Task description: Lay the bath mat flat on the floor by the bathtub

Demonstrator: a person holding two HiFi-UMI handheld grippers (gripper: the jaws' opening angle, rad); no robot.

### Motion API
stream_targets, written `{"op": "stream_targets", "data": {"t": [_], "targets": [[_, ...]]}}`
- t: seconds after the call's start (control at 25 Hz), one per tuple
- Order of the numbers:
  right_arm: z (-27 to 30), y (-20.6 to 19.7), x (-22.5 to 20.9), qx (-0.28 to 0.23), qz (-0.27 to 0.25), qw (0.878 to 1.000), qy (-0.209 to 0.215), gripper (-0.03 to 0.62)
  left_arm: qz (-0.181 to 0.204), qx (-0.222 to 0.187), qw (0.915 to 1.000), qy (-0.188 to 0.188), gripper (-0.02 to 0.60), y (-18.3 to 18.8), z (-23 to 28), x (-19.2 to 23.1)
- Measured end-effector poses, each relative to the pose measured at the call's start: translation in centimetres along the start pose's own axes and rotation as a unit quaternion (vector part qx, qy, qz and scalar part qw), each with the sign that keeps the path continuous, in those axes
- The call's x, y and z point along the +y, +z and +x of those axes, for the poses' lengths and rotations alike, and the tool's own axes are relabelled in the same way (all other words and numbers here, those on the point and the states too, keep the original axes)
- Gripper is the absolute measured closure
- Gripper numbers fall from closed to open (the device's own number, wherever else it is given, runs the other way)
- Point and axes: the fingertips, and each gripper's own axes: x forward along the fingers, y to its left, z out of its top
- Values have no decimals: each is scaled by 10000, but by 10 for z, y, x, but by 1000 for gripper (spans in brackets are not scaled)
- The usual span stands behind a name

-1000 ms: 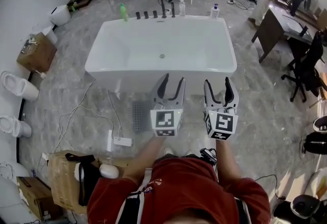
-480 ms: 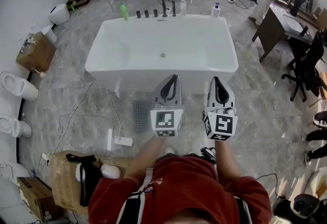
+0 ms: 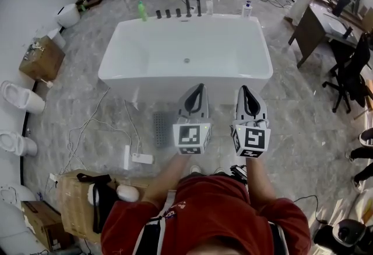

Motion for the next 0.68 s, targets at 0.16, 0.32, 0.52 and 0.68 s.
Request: {"op": "stream_targets", "data": {"t": [0.16, 0.32, 0.52, 0.68], "targets": [[0, 2, -2, -3, 18, 10000, -8, 583, 55, -18, 10000, 17, 568, 5, -1, 0], [-3, 5, -8, -98, 83, 9999, -93, 583, 108, -23, 9999, 92, 568, 5, -3, 0], [-5, 8, -8, -207, 117, 9995, -191, 583, 117, -56, 9998, 148, 568, 6, -8, 7], [-5, 8, -11, -180, 142, 9995, -216, 583, 22, -72, 9998, 175, 568, 7, -8, 9]]}}
